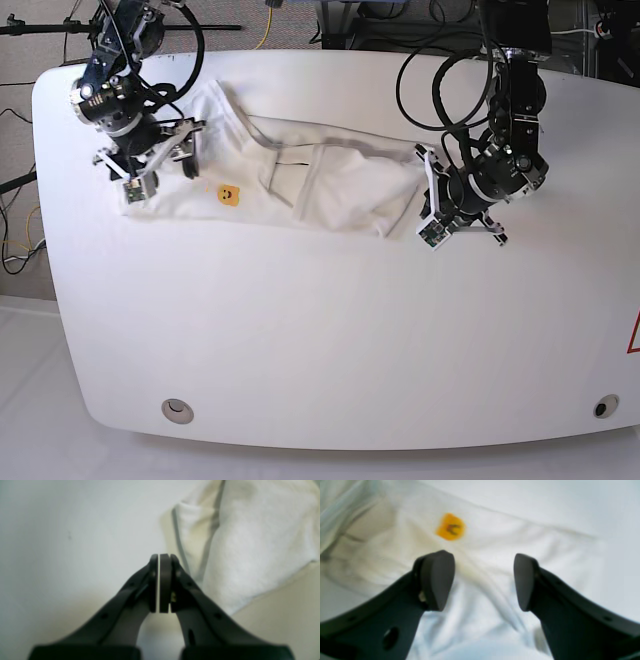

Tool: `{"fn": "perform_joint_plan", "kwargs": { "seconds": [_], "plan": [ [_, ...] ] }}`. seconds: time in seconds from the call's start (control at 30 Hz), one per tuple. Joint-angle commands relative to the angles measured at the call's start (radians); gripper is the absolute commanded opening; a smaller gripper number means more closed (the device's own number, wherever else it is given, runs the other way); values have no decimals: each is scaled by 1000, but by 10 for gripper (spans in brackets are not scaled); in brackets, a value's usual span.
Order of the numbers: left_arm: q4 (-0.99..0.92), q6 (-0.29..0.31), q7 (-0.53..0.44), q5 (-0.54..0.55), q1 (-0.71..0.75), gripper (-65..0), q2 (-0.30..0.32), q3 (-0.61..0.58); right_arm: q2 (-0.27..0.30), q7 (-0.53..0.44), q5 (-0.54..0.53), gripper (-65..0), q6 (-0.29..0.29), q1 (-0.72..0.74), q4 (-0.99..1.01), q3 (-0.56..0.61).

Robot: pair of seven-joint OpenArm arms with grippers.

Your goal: Fold the T-shirt properly

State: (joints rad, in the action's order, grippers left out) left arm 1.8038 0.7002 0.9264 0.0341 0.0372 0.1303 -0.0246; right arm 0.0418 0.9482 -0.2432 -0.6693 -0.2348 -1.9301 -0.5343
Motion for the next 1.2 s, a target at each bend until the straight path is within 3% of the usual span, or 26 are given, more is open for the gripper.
{"fn": "perform_joint_plan", "kwargs": {
  "seconds": [0.0, 0.63, 0.87, 1.17],
  "plan": [
    [18, -2, -23, 10, -7, -650, 4, 4, 8, -15, -12, -261, 3, 7, -16, -51],
    [-35, -2, -25, 8, 10, -650, 10, 1, 30, -18, -18, -257, 3, 68, 151, -252],
    [-37, -2, -25, 8, 13, -650, 10, 2, 30, -18, -18, -256, -29, 90, 235, -260],
    [-37, -2, -25, 8, 13, -650, 10, 1, 20, -13, -20, -257, -29, 93, 249, -252]
  ]
}}
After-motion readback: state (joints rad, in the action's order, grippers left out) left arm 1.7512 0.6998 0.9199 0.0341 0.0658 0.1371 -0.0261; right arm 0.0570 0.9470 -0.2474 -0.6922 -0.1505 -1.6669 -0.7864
